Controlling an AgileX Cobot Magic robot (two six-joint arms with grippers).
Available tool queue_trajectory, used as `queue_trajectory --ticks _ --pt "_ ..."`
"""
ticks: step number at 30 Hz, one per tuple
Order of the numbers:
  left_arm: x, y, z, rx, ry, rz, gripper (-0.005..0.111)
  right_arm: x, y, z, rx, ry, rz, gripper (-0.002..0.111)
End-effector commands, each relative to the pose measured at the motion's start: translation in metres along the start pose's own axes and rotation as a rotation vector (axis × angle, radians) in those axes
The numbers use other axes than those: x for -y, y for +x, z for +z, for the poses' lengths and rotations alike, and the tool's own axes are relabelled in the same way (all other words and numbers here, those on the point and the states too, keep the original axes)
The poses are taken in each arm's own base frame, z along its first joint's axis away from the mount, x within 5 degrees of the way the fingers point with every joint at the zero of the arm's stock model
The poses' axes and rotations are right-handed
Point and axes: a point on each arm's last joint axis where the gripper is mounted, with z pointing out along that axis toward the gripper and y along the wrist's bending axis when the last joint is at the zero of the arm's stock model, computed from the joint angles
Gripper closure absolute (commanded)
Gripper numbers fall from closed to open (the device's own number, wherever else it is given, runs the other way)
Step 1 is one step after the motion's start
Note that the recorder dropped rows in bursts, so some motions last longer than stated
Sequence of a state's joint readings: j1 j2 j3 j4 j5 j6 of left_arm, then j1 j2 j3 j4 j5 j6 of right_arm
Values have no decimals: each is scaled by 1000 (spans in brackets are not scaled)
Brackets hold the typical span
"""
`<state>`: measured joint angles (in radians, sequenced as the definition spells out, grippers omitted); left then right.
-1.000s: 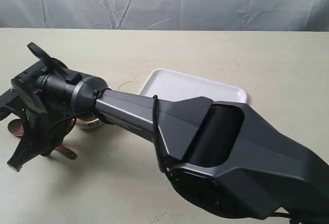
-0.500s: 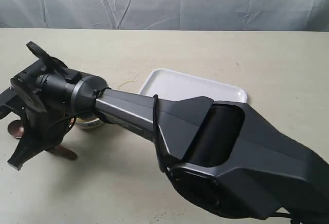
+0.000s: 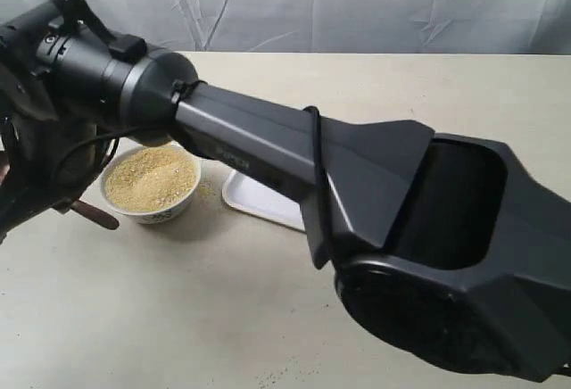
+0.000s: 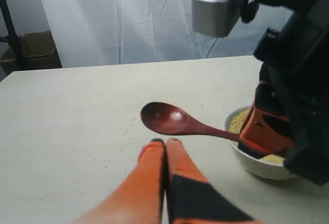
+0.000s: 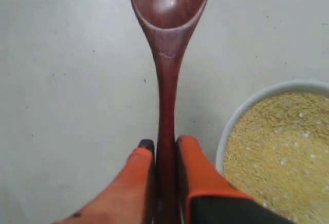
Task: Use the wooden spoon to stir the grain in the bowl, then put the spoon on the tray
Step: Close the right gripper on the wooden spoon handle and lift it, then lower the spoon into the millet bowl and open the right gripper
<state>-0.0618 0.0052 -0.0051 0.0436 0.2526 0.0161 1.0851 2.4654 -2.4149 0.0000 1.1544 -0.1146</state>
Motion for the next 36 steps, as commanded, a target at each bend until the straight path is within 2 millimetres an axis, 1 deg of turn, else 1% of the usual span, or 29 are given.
queue_trajectory --ticks 1,4,7,9,12,14,16,19,20,22,25,26,30,33,36 --pt "0 0 0 13 -2 -1 107 8 0 -23 -28 71 -26 108" --pt "0 0 0 13 -2 -1 107 15 0 -29 -28 146 -53 108" --pt "0 0 0 13 -2 -1 107 23 1 -30 -41 236 -75 108" --pt "0 0 0 13 -2 -1 107 26 1 -30 -42 262 -74 108" --pt "0 0 0 13 -2 -1 107 31 2 -31 -41 261 -57 108" --pt "0 0 0 13 -2 -1 107 39 4 -36 -32 214 0 108" --pt "0 0 0 13 -2 -1 107 48 13 -47 -52 153 43 108" --pt "0 0 0 13 -2 -1 107 69 37 -55 -138 170 24 108" --pt "0 0 0 13 -2 -1 107 78 48 -56 -174 170 27 108" --pt "0 0 0 13 -2 -1 107 89 66 -46 -243 163 44 108" --pt "0 0 0 13 -2 -1 107 90 83 -29 -325 149 -1 108" --pt "0 0 0 13 -2 -1 107 89 86 -23 -329 144 -20 108" --pt "0 0 0 13 -2 -1 107 90 86 -3 -268 151 -44 108" --pt "0 0 0 13 -2 -1 107 90 83 3 -226 158 -52 108" --pt "0 0 0 13 -2 -1 107 88 80 5 -196 157 -55 108"
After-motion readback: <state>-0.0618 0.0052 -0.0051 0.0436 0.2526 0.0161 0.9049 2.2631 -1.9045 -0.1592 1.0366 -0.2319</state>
